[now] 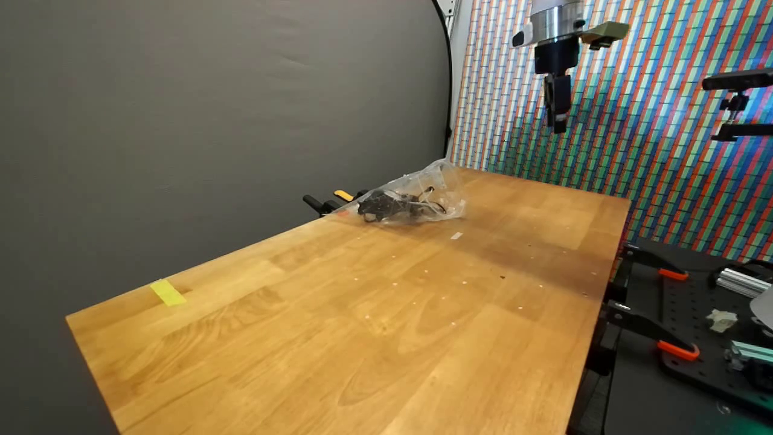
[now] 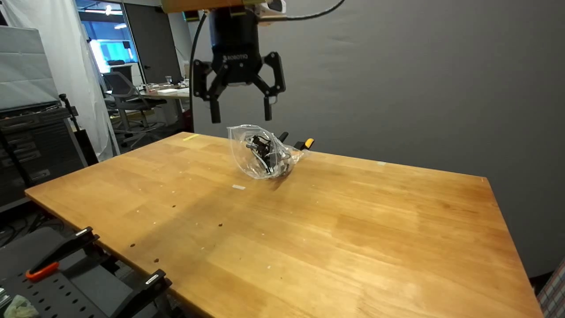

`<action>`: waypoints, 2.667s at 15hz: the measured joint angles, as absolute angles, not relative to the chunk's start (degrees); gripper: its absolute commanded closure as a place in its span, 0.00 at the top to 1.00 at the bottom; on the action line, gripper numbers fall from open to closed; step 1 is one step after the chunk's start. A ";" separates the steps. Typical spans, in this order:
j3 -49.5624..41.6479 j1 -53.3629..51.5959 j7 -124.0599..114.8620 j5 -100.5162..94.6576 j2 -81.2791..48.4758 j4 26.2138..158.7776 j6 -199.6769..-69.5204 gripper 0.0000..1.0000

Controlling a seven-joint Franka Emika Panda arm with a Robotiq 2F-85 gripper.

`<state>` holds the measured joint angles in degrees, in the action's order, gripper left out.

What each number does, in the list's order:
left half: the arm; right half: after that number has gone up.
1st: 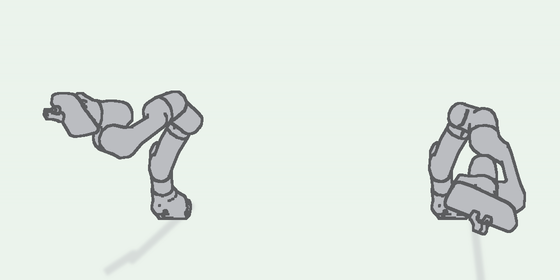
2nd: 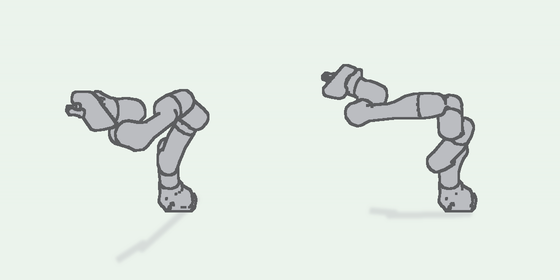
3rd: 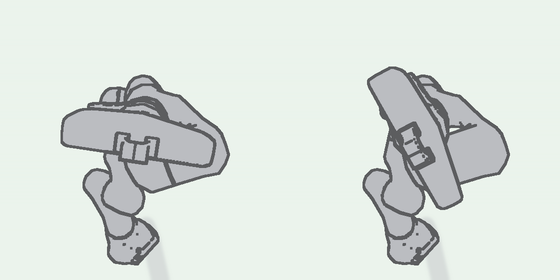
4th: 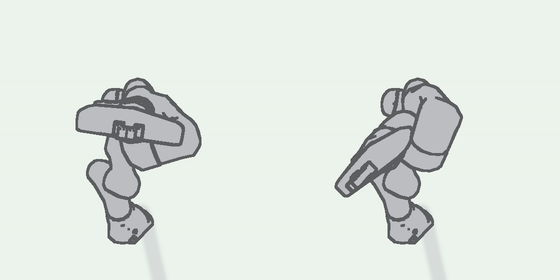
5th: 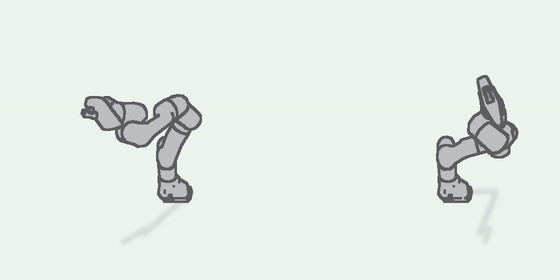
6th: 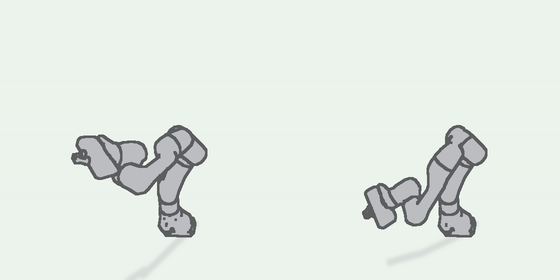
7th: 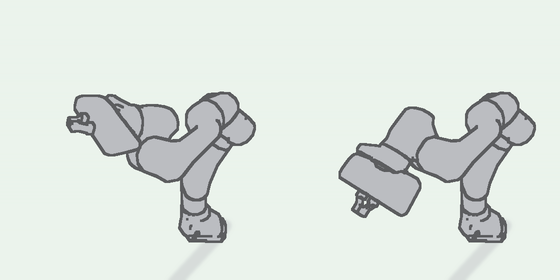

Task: Take the cables from the plastic and put them on the table

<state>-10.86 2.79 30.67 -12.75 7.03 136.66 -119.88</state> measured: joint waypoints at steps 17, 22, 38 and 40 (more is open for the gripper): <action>-0.93 4.08 35.48 -0.25 -18.11 125.61 -135.54 1.00; 2.79 5.56 35.59 3.98 -21.15 125.62 -146.43 1.00; 15.85 16.18 42.16 6.43 -28.97 125.63 -167.39 1.00; 16.70 17.66 43.80 5.82 -29.96 125.64 -169.27 1.00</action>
<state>16.70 17.66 43.80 5.82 -29.96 125.64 -169.27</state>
